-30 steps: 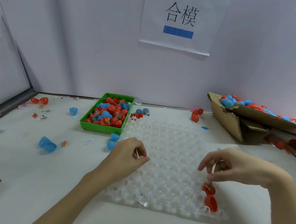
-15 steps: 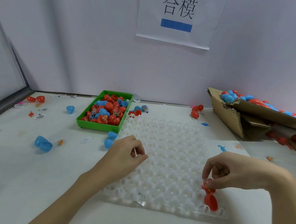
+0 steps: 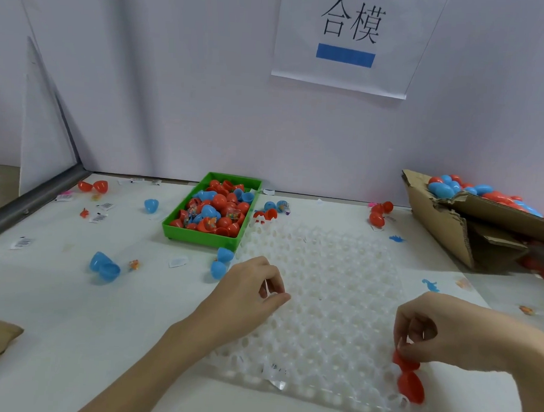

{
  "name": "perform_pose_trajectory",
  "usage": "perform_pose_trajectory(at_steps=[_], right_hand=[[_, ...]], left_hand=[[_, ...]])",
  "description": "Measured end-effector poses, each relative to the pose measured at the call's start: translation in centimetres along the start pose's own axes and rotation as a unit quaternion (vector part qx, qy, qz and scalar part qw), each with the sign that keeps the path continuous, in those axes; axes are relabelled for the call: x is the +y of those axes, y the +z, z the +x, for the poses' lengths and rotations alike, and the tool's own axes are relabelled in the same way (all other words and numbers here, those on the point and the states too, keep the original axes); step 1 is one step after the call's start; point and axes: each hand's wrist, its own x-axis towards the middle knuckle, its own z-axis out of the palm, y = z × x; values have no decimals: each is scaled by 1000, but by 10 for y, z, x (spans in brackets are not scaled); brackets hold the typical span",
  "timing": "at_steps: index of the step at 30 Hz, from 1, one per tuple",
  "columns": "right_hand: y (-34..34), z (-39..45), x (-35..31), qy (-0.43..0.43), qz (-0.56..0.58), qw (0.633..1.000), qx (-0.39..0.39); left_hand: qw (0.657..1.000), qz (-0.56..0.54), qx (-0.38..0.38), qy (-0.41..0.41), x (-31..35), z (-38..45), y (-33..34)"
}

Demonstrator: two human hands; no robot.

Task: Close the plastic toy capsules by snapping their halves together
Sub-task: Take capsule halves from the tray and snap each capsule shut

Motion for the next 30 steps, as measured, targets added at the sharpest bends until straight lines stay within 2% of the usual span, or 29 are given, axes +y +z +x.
perform_pose_trajectory(at_steps=[3, 7, 13, 16, 19, 24, 30], right_hand=[[-4, -2, 1, -42, 11, 997, 59], [-11, -4, -1, -88, 89, 982, 144], [8, 17, -48, -165, 189, 929, 273], [27, 31, -71, -149, 249, 917, 275], [40, 39, -82, -141, 318, 908, 233], [46, 39, -88, -122, 379, 883, 247], [42, 37, -89, -109, 407, 875, 240]], left_hand=[[1000, 4, -1, -2, 0, 0, 0], [1000, -2, -5, 0, 0, 0, -1], [999, -26, 35, 28, 7, -2, 0], [994, -38, 20, 98, 14, -6, 3], [986, -87, 28, 140, 23, -10, 7], [976, -160, 79, 124, 27, -10, 6], [977, -173, 59, 114, 28, -10, 3]])
